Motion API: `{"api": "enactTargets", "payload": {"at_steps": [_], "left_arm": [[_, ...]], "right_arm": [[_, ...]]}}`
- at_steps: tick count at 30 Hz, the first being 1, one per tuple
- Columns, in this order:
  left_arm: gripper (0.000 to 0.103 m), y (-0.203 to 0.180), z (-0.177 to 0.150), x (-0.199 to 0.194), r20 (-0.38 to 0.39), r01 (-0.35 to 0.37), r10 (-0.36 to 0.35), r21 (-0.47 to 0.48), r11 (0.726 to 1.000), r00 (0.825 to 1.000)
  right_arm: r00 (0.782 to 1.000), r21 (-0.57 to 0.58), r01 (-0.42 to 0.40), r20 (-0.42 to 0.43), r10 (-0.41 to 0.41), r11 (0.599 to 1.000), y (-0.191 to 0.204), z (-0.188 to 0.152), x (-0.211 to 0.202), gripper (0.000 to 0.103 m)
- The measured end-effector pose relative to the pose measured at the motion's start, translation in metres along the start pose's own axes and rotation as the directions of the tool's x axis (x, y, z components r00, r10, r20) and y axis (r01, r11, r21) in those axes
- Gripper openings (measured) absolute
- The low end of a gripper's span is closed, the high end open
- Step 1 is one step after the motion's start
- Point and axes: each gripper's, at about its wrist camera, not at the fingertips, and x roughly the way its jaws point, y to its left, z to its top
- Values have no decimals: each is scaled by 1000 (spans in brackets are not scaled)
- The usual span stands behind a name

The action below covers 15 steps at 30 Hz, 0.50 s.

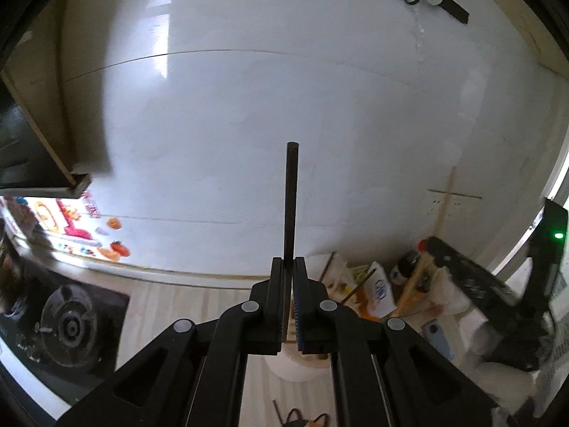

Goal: Organize utensils
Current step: 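Lift both chopsticks and carry them up over the beige holder, then lower both chopsticks into the holder slots and open both tools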

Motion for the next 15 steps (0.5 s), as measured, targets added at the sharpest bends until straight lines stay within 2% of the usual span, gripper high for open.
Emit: {"api": "enactTargets", "payload": {"at_steps": [7, 15], "left_arm": [[2, -15, 13, 42, -35, 32, -31, 30, 999, 999], [2, -22, 7, 94, -133, 61, -54, 45, 997, 990]], "right_arm": [[1000, -14, 18, 24, -17, 1000, 6, 9, 40, 7], [999, -40, 49, 24, -48, 998, 4, 1, 82, 7]]}}
